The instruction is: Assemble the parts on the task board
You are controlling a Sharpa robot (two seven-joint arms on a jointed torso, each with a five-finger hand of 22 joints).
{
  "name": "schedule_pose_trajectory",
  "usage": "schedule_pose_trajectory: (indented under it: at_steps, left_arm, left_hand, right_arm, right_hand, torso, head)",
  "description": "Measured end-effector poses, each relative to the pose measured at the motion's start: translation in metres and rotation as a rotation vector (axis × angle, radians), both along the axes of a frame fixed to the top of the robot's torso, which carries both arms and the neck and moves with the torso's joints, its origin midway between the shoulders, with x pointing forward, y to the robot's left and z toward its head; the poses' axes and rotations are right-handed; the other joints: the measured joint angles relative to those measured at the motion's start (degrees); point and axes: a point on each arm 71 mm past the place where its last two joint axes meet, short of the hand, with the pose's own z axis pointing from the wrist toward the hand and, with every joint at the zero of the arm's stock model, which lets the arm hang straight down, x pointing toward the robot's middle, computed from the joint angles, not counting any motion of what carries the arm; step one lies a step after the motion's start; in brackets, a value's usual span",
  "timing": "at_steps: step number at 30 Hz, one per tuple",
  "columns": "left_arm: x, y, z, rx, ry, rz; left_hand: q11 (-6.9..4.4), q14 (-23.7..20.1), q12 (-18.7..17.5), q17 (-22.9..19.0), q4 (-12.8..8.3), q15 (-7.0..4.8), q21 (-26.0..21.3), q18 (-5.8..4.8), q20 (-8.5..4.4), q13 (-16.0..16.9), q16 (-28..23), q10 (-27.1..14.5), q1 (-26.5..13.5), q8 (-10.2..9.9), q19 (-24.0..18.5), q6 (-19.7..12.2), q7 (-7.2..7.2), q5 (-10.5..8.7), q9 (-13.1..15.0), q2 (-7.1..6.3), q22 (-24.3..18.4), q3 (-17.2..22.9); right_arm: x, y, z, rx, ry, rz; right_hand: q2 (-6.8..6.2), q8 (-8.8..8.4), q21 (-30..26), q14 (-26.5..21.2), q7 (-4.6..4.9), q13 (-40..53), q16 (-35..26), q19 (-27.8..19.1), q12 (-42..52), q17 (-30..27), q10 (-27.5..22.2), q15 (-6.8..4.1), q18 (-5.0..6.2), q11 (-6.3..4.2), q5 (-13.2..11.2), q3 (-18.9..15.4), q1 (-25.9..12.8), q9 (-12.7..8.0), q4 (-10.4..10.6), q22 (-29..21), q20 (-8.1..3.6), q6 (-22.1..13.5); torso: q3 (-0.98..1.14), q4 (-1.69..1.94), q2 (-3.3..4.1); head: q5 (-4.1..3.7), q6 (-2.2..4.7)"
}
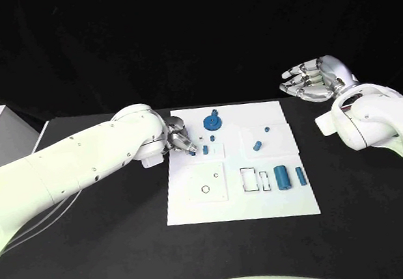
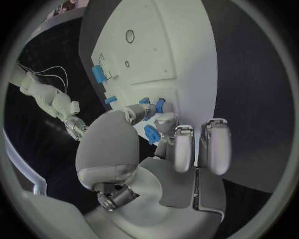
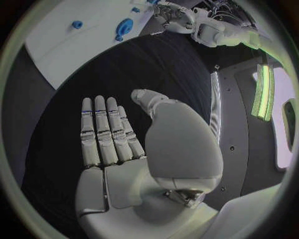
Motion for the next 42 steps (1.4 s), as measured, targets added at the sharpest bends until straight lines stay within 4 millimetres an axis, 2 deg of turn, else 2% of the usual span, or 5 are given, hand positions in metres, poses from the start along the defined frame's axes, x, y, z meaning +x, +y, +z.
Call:
schedule_pose_trajectory:
  at_steps: [19, 31, 34, 39, 42]
  left_arm:
    - [0.0022, -0.0042, -0.0024, 0.012, 0.007, 0.0]
    - [0.0024, -0.0031, -0.003, 0.023, 0.009, -0.005]
    - [0.0027, -0.0022, -0.0032, 0.024, 0.008, -0.004]
    - [0.0027, -0.0015, -0.0035, 0.026, 0.007, -0.004]
    - [0.0024, -0.0011, -0.0033, 0.025, 0.006, -0.005]
  left_hand:
    - [-0.39, 0.0, 1.2, 0.0, -0.9, -0.42, 0.0, 0.0, -0.2, 1.9, 0.0, 1.0, -1.7, -0.5, 0.2, 1.8, -0.82, -0.68, -0.4, 0.92, 0.0, -0.9]
    - [-0.51, -0.1, 1.2, 0.0, -4.1, -0.74, 0.0, 0.0, -0.19, 1.8, 0.0, 1.1, -4.4, -1.6, 0.2, 3.1, -2.39, -1.55, -1.3, -0.79, 0.0, -2.1]
    - [-0.6, 0.0, 1.2, 0.0, -2.0, -0.83, 0.0, 0.0, -0.4, 1.8, 0.0, 1.2, -4.5, -2.1, 0.4, 3.6, -3.15, -2.01, -1.7, -0.89, 0.0, -6.7]
    - [-0.6, 0.0, 1.2, 0.0, 0.3, -0.83, 0.0, 0.0, -0.4, 1.9, 0.0, 1.2, -4.5, -2.6, 0.4, 4.0, -2.81, -3.41, -2.1, -0.86, 0.0, -11.2]
    - [-0.73, 0.0, 1.2, 0.0, 1.7, -0.83, 0.0, 0.0, -0.4, 2.0, 0.0, 1.1, -4.2, -2.8, 0.4, 4.0, -2.82, -5.86, -2.3, -0.93, 0.0, -13.4]
  right_arm:
    - [-0.0004, 0.0001, 0.0, 0.001, 0.0, 0.001]
    - [-0.0006, -0.0001, 0.0001, 0.001, 0.0, 0.001]
    - [-0.0006, -0.0002, 0.0001, 0.001, 0.0, 0.001]
    - [-0.0006, -0.0003, 0.0001, 0.001, 0.0, 0.001]
    - [-0.0006, -0.0004, 0.0001, 0.001, 0.0, 0.001]
  right_hand:
    - [0.0, 0.0, 0.0, 0.0, 0.0, 0.0, 0.0, 0.0, 0.0, -0.2, 0.0, 0.0, 0.0, 0.0, 0.0, 0.0, 0.0, -0.1, 0.0, -0.4, 0.0, 0.0]
    - [0.0, 0.0, 0.0, 0.0, 0.0, 0.0, 0.0, 0.0, 0.0, -0.2, 0.0, 0.0, 0.0, 0.0, 0.0, 0.0, 0.0, -0.1, 0.0, -0.5, 0.0, 0.0]
    - [0.0, 0.0, 0.0, 0.0, 0.0, 0.0, 0.0, 0.0, 0.0, -0.2, 0.0, 0.0, 0.0, 0.0, 0.0, 0.0, 0.0, -0.1, 0.0, -0.5, 0.0, 0.0]
    - [0.0, 0.0, 0.0, 0.0, 0.0, 0.0, 0.0, 0.0, 0.0, -0.2, 0.0, 0.0, 0.0, 0.0, 0.0, 0.0, 0.0, -0.1, 0.0, -0.5, 0.0, 0.0]
    - [0.0, 0.0, 0.0, 0.0, 0.0, 0.0, 0.0, 0.0, 0.0, -0.2, 0.0, 0.0, 0.0, 0.0, 0.0, 0.0, 0.0, -0.1, 0.0, -0.5, 0.0, 0.0]
  torso:
    - [-0.01, 0.04, -0.04]
    - [-0.04, 0.04, -0.09]
    - [-0.04, 0.04, -0.08]
    - [-0.08, 0.04, -0.07]
    - [-0.08, 0.04, -0.05]
  head:
    - [-0.08, -0.23]
    - [-0.2, -0.25]
    - [-0.21, -0.16]
    - [-0.21, -0.08]
    - [-0.24, -0.04]
